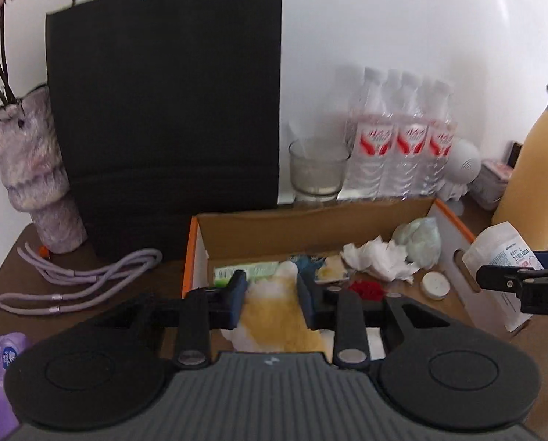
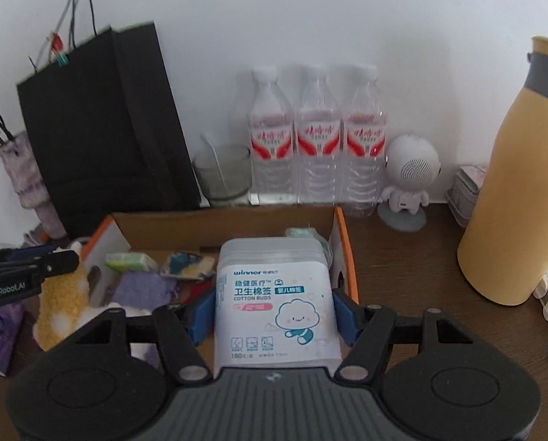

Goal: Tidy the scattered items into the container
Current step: 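Carry the plush toy and cotton-buds box into the cardboard box and open both tools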

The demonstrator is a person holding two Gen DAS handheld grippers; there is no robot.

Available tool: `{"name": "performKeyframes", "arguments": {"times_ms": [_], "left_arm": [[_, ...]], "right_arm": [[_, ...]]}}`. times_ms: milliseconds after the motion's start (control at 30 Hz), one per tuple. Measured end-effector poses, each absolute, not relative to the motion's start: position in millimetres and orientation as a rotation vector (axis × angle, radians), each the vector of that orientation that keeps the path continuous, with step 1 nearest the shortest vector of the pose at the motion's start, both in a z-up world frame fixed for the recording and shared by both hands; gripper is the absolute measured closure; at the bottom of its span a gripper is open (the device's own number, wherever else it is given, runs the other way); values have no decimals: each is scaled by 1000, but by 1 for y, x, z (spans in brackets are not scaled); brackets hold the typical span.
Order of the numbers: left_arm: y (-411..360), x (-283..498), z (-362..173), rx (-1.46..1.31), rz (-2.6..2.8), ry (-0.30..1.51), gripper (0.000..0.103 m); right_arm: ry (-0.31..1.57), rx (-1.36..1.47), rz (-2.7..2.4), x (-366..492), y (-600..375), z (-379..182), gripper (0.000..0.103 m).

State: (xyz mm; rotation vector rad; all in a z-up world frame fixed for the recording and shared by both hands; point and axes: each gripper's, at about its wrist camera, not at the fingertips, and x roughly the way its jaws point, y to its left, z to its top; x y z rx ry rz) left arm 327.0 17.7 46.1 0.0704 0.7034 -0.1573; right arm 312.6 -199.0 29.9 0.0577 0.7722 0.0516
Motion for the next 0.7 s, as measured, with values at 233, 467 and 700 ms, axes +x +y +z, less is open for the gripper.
{"name": "performKeyframes", "arguments": {"times_ms": [233,467,700], "left_arm": [[0,339,23,172,-191,749,84],[-16,342,8,244,-191,805,39],[-23,350,31,142,-248,746,44]], "right_arm": [[942,-79,7,347,-181,-22,38],[971,-167,-23,338,-174,-13,25],[871,69,70,333,-194,31,25]]}}
